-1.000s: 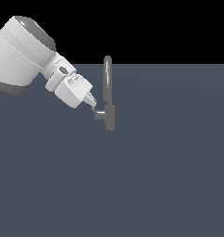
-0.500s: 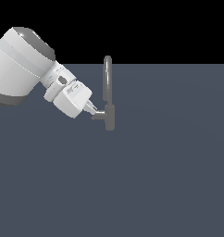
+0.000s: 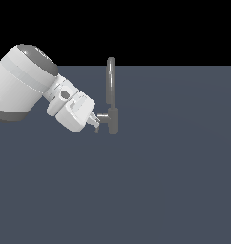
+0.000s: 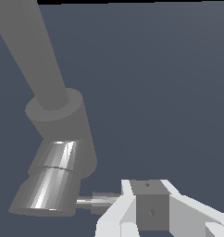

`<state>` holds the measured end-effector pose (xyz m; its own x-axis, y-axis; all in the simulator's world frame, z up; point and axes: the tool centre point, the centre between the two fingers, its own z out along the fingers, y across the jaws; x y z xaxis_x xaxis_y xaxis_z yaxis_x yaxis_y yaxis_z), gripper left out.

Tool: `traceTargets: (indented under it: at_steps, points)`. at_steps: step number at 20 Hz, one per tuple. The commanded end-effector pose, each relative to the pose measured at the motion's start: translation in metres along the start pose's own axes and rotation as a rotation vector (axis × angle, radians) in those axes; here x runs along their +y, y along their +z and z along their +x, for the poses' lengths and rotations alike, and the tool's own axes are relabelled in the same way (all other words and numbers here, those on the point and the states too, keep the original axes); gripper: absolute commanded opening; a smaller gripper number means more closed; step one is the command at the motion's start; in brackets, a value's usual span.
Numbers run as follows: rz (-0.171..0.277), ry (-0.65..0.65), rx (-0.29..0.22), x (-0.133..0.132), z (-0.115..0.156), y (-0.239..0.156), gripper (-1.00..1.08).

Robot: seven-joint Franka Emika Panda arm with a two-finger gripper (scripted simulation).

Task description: Turn on the faucet by rotating a designated handle.

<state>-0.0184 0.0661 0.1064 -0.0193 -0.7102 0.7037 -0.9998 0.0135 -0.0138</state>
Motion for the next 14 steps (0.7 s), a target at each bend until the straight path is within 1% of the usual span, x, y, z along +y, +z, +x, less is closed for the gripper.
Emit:
traceTargets:
  at_steps: [1, 7, 8, 9, 14]
  points:
    - [-0.008, -0.01, 0.004, 0.002, -0.013, 0.014, -1.0]
    - [-0.02, -0.016, 0.005, 0.0, -0.035, 0.038, -1.0]
    - [-0.02, -0.016, 0.005, 0.0, -0.035, 0.038, -1.0]
    - [0.013, 0.01, 0.004, -0.011, -0.017, 0.017, -1.0]
    - [0.003, 0.003, 0.004, -0.02, -0.028, 0.029, -1.0]
